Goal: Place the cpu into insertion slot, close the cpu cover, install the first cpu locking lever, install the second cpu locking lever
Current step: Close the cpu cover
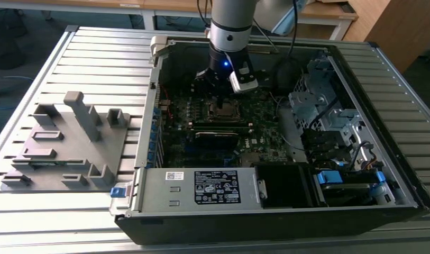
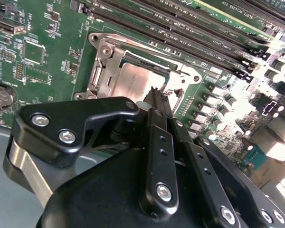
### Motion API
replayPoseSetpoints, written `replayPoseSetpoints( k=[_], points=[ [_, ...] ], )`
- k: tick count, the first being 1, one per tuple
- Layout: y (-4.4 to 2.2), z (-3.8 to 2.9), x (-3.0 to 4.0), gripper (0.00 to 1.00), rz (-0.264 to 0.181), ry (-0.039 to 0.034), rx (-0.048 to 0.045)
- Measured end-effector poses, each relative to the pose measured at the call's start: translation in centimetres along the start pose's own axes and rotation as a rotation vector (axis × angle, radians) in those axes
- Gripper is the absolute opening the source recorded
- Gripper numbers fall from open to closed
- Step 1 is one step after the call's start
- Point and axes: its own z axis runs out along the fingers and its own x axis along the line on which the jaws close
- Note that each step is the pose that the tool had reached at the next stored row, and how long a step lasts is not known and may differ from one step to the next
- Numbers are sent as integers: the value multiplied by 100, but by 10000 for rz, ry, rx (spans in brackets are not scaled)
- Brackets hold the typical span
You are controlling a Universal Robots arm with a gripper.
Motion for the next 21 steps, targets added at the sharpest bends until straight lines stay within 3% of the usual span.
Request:
replayPoseSetpoints(
  k=[7, 14, 21],
  points=[
    [-10, 52, 76, 10, -204, -17, -9],
    [-13, 98, 94, 10, -803, -27, -6],
    [-24, 121, 180, 10, -1033, -33, -10]
  ],
)
